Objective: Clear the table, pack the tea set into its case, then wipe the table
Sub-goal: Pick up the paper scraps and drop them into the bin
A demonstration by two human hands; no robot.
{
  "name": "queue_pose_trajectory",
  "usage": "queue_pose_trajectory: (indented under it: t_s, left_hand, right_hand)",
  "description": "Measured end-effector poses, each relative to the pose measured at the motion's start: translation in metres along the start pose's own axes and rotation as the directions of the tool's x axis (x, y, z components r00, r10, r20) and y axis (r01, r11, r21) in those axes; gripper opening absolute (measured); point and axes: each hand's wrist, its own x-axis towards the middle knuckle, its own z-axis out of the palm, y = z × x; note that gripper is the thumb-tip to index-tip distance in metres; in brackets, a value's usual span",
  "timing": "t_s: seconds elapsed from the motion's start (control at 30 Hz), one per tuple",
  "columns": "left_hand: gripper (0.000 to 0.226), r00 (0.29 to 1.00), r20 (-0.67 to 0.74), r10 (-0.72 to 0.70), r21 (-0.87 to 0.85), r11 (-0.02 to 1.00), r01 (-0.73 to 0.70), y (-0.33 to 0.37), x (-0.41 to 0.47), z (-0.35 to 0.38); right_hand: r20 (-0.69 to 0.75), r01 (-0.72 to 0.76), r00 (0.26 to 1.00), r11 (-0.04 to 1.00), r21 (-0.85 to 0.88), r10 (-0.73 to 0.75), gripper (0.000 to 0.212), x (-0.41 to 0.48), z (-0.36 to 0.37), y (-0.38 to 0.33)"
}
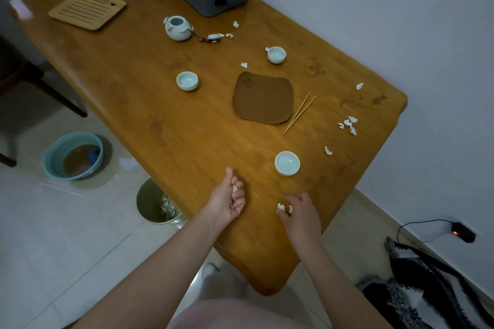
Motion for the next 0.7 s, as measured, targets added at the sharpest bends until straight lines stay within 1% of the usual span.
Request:
queue_pose_trajectory:
  t_s: [0.1,0.2,0.27,0.33,0.4,0.43,0.47,0.53,0.57,0.63,0.67,0.7]
  left_hand:
    - [0.036,0.997,-0.027,0.072,0.024,0.997,-0.071,-0.007,-0.005,-0.002]
    - [0.038,0.992,-0.047,0.113,0.031,0.993,-0.112,-0.014,-0.008,-0.002]
    - [0.04,0.991,-0.078,0.111,0.02,0.994,-0.11,-0.021,-0.008,0.002]
    - [0.039,0.988,-0.125,0.089,-0.038,0.995,-0.095,-0.031,-0.006,0.011]
    - [0.04,0.988,-0.147,0.05,-0.137,0.988,-0.071,-0.042,-0.001,0.023]
    - [0.041,0.989,-0.143,0.025,-0.201,0.978,-0.054,-0.045,0.002,0.03]
    - [0.042,0.992,-0.124,0.001,-0.263,0.964,-0.034,-0.049,0.006,0.035]
    - [0.042,0.996,-0.086,-0.03,-0.367,0.93,-0.004,-0.057,0.013,0.046]
    - [0.04,0.996,-0.085,-0.036,-0.403,0.915,-0.001,-0.062,0.016,0.05]
    - [0.027,0.996,-0.082,-0.028,-0.403,0.915,-0.007,-0.073,0.021,0.059]
    - [0.026,0.997,-0.073,-0.026,-0.394,0.919,-0.005,-0.078,0.022,0.064]
    - [0.031,0.997,-0.076,-0.025,-0.383,0.924,-0.006,-0.083,0.02,0.069]
  right_hand:
    - [-0.024,0.073,0.997,0.997,-0.038,-0.074,0.025,0.007,0.003,0.003]
    - [0.024,0.182,0.983,0.981,-0.064,-0.181,0.019,0.013,0.002,0.009]
    - [0.052,0.228,0.973,0.973,-0.031,-0.227,0.017,0.018,0.0,0.012]
    - [0.059,0.241,0.968,0.967,0.08,-0.246,0.014,0.024,-0.007,0.016]
    - [0.053,0.186,0.976,0.941,0.282,-0.209,0.009,0.027,-0.021,0.014]
    - [0.056,0.162,0.978,0.9,0.404,-0.201,0.004,0.028,-0.03,0.011]
    - [0.063,0.146,0.976,0.844,0.517,-0.208,0.006,0.029,-0.039,0.008]
    - [0.101,0.128,0.96,0.73,0.671,-0.262,0.016,0.032,-0.054,0.0]
    - [0.126,0.124,0.947,0.696,0.707,-0.297,0.018,0.033,-0.059,-0.003]
    - [0.166,0.124,0.919,0.663,0.739,-0.357,0.019,0.034,-0.066,-0.008]
    - [0.171,0.13,0.913,0.661,0.739,-0.371,0.02,0.035,-0.066,-0.009]
    - [0.163,0.153,0.911,0.677,0.72,-0.379,0.021,0.037,-0.067,-0.008]
